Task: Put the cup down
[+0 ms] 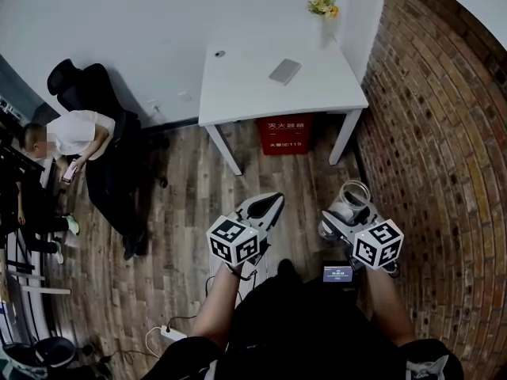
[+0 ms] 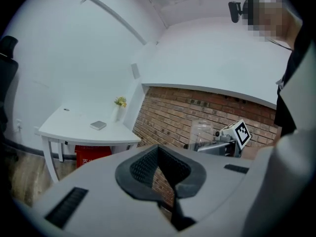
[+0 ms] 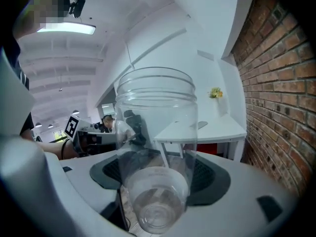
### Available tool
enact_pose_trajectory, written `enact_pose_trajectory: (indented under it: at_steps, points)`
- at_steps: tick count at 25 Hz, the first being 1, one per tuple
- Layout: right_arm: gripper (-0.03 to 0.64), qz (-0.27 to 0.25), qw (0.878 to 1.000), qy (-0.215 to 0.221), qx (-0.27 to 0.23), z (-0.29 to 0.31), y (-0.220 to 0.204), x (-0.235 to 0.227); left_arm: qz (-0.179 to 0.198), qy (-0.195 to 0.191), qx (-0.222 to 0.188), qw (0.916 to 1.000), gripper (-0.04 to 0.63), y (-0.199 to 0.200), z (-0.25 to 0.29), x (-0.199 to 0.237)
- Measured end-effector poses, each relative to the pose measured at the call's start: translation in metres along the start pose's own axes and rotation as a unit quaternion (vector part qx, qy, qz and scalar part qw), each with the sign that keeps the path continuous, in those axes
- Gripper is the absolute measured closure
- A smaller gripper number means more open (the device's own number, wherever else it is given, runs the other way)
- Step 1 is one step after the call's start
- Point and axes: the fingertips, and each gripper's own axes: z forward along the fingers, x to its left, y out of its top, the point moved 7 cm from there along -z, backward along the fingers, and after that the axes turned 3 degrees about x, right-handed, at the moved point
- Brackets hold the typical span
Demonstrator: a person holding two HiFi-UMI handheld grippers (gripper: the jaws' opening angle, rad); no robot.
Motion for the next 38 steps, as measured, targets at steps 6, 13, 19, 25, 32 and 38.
enact_pose_trajectory:
  at_steps: [6,13,19,25,32,38]
  points:
    - [0.262,-0.001,1.000,-0.004,0.011,0.029,0.013,-0.013,-0.011,-0.013,0.001,0.9999,0.588,0.006,0.018,0.025]
    - [0.262,0.003,1.000,0.008,0.016,0.069,0.024,-0.040,-0.018,-0.015,0.008,0.9997,0.588,0.009,0.047,0.056]
    - [0.262,0.002,1.000,0.028,0.009,0.119,0.047,-0.080,-0.011,0.002,0.006,0.9999,0.588,0.030,0.081,0.096]
    - [0.262,0.003,0.999,0.046,0.003,0.179,0.091,-0.140,-0.006,0.021,0.007,0.9997,0.588,0.071,0.135,0.150]
    - [0.262,0.002,0.998,0.060,0.010,0.242,0.147,-0.217,0.033,0.051,0.027,0.9977,0.588,0.125,0.211,0.214]
    - [0.262,-0.002,0.997,0.075,0.018,0.291,0.187,-0.274,0.024,0.068,0.015,0.9973,0.588,0.161,0.264,0.261]
